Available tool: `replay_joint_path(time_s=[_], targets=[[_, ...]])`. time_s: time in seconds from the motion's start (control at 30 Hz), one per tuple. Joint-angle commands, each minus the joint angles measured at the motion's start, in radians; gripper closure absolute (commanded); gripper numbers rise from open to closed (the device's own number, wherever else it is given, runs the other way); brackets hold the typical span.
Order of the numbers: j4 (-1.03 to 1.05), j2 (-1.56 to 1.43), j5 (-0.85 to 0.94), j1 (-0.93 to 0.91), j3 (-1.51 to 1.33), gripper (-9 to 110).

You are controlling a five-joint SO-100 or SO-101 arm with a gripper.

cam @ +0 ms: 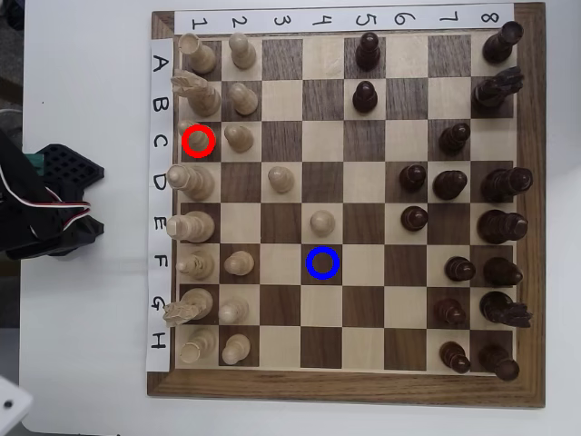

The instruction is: Move the piece to destination

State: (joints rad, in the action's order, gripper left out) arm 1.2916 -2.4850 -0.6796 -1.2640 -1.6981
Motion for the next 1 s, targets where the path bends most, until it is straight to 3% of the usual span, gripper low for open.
replay_joint_path(time_s=[0.0, 0.43, 0.7, 0.97], targets=[[0.077, 0.176, -0.236, 0.121, 0.545, 101], [0.278, 0.327, -0.678, 0.374, 0.914, 101], [0.387, 0.341, -0.822, 0.511, 0.917, 101], [0.396, 0.288, -0.925, 0.676, 0.747, 101]])
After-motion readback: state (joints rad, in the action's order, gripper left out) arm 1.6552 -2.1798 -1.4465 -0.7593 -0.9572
